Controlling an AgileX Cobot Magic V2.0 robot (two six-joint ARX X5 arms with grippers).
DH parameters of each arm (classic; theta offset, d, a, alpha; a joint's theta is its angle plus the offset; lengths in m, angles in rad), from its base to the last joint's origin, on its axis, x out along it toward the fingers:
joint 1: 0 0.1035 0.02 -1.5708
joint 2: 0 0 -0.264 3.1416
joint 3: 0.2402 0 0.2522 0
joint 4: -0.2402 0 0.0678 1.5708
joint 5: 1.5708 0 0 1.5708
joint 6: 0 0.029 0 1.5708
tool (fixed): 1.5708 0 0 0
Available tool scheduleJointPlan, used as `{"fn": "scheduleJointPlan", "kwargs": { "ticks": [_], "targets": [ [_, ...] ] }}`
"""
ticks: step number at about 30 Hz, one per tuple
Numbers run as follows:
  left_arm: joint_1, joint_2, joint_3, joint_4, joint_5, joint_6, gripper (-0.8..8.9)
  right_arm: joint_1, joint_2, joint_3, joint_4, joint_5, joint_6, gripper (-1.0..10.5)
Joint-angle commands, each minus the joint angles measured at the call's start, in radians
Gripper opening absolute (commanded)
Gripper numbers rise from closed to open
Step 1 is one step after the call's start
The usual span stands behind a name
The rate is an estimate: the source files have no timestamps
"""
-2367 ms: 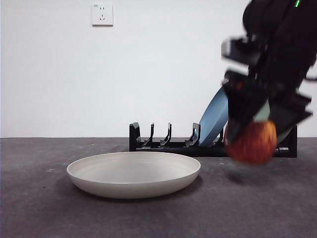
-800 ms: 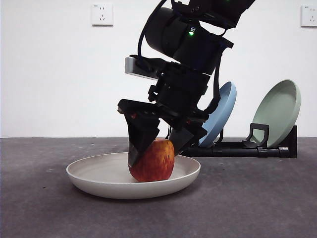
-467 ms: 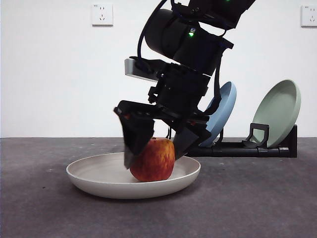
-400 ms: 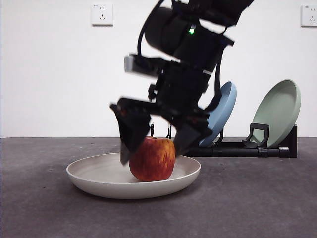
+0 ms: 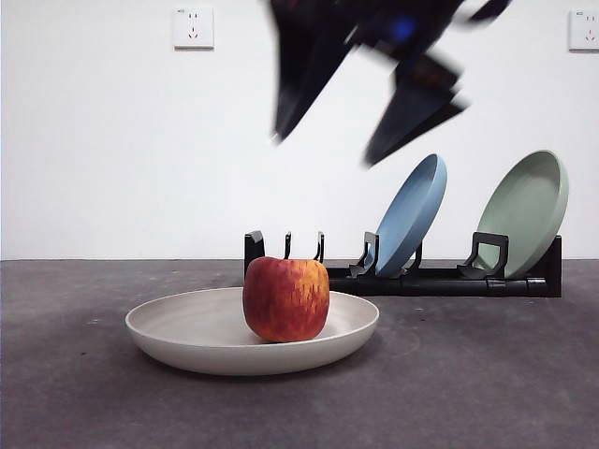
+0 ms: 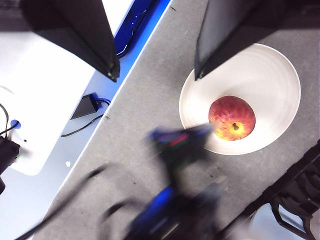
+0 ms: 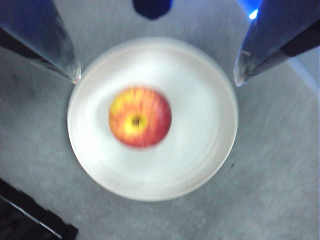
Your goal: Take the yellow plate from the plate rack,put the plate on the table,take the apple from the table,put the apple in the plate
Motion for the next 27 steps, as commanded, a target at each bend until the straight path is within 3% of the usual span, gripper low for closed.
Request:
{"fn": "scheduleJointPlan", "kwargs": {
  "ticks": [1,9,17,19,22,27],
  "targets": [
    [-0.002,0.001,-0.004,0.002,-0.003,-0.002,2.52,0.000,-0.109,-0.003,-0.123,-0.004,0.003,5.7],
    [-0.002,0.001,-0.004,-0.006,-0.002,-0.002,2.52,0.000,-0.372,-0.003,-0.448,-0.008,0.027,5.7],
    [-0.002,0.001,-0.004,-0.028,0.003,-0.003,2.47,0.000,-0.517,-0.003,-0.598,-0.011,0.073,5.5],
    [-0.002,0.001,-0.004,-0.035,0.003,-0.003,2.32,0.000,-0.536,-0.003,-0.610,-0.011,0.074,3.9],
    [-0.002,0.001,-0.004,-0.043,0.002,-0.007,-0.04,0.000,-0.553,-0.003,-0.613,-0.011,0.073,0.0],
    [-0.002,0.001,-0.004,-0.043,0.002,-0.008,-0.08,0.000,-0.558,-0.003,-0.613,-0.010,0.073,0.0]
  ]
}}
